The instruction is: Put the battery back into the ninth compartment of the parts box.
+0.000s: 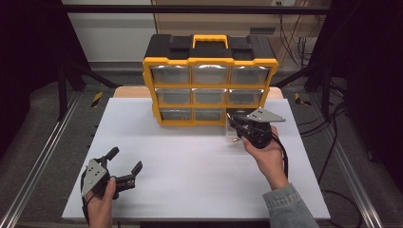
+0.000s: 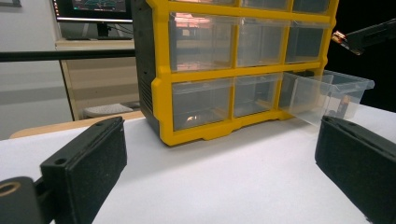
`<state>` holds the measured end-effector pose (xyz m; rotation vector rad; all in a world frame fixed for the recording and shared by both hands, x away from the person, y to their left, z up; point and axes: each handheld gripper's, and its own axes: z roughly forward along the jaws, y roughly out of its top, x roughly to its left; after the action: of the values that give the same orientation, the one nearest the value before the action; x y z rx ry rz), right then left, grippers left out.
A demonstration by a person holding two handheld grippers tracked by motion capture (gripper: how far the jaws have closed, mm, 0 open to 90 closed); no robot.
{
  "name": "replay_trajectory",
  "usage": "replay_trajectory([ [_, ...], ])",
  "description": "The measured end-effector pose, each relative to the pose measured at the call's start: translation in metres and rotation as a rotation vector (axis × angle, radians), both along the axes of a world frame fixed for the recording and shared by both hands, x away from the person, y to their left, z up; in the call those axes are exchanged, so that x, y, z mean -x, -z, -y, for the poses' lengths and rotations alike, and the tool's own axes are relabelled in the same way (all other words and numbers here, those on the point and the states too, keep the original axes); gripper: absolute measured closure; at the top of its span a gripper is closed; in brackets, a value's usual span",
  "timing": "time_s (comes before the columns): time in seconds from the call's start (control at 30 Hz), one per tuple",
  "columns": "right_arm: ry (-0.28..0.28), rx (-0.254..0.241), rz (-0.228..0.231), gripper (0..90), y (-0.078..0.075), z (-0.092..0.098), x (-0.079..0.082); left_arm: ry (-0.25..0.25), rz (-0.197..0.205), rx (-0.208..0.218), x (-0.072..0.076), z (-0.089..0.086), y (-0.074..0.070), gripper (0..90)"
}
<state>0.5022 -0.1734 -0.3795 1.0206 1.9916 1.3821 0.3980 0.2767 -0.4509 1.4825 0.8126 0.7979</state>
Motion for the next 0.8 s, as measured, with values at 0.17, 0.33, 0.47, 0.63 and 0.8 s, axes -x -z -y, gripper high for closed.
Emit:
replay_trajectory([
  [0.17,0.015,-0.004,0.003,76.6,-0.002,0.007,-0.001,0.0,-0.001,0.0,0.0,0.0,0.0,2.1],
  [0.33,0.03,-0.008,0.005,76.6,-0.002,0.013,-0.002,0.003,-0.001,0.0,0.0,0.0,0.0,2.1],
  [0.47,0.043,-0.018,0.004,76.6,-0.003,0.018,-0.003,0.005,-0.001,-0.001,0.0,0.001,0.0,2.1],
  [0.63,0.054,-0.021,0.006,76.6,-0.004,0.023,-0.004,0.005,-0.001,0.0,0.0,0.001,0.0,2.1],
  [0.8,0.065,-0.019,0.002,76.6,-0.002,0.027,-0.006,0.008,-0.001,-0.001,0.0,0.001,0.0,2.1],
])
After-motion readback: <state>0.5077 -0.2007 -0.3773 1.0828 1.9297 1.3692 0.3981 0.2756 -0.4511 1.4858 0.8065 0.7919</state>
